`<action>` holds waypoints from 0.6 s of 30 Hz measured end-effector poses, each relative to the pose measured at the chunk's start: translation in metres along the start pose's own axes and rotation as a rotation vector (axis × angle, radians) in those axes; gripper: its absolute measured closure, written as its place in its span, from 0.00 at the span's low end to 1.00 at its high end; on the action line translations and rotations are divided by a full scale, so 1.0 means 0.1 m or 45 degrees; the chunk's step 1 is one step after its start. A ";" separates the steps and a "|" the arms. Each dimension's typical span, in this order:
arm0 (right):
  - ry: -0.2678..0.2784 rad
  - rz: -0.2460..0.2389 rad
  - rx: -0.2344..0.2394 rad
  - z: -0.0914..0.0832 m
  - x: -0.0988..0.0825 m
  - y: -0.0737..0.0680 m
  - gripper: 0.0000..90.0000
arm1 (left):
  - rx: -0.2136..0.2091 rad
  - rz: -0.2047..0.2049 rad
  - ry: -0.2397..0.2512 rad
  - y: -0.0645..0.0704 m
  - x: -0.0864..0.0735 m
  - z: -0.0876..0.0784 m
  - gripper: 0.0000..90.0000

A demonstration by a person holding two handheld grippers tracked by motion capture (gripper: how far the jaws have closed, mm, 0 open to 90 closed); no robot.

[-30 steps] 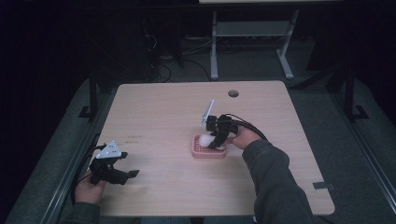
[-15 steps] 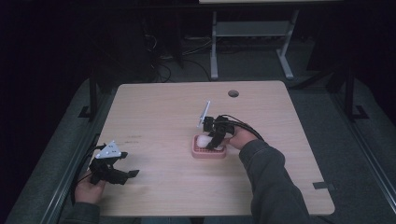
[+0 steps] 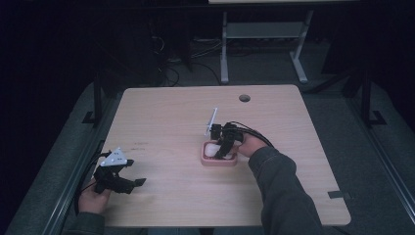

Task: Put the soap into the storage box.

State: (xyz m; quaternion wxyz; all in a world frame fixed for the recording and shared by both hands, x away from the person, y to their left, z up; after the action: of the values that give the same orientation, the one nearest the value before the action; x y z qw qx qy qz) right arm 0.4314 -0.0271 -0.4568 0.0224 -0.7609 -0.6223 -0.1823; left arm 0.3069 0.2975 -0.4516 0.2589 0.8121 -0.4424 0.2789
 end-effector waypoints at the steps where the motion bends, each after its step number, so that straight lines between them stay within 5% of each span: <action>1: -0.003 -0.003 -0.003 0.00 0.00 0.00 0.54 | 0.000 0.000 0.000 0.00 0.00 0.00 0.17; 18: 0.012 -0.008 -0.012 -0.01 0.02 0.00 0.54 | -0.001 -0.001 -0.001 0.00 0.00 0.00 0.17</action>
State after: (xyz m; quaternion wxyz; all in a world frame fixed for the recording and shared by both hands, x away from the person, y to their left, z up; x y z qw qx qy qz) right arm 0.4312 -0.0249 -0.4555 0.0210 -0.7583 -0.6236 -0.1888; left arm 0.3070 0.2977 -0.4516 0.2590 0.8122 -0.4424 0.2783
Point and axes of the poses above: each handheld gripper's, and its own axes: z roughly forward along the jaws, x roughly out of its top, y roughly to its right, the point moved 4 cm from there along z, roughly forward along the jaws, and after that the axes turned 15 degrees about -x, right-handed, at the moved point
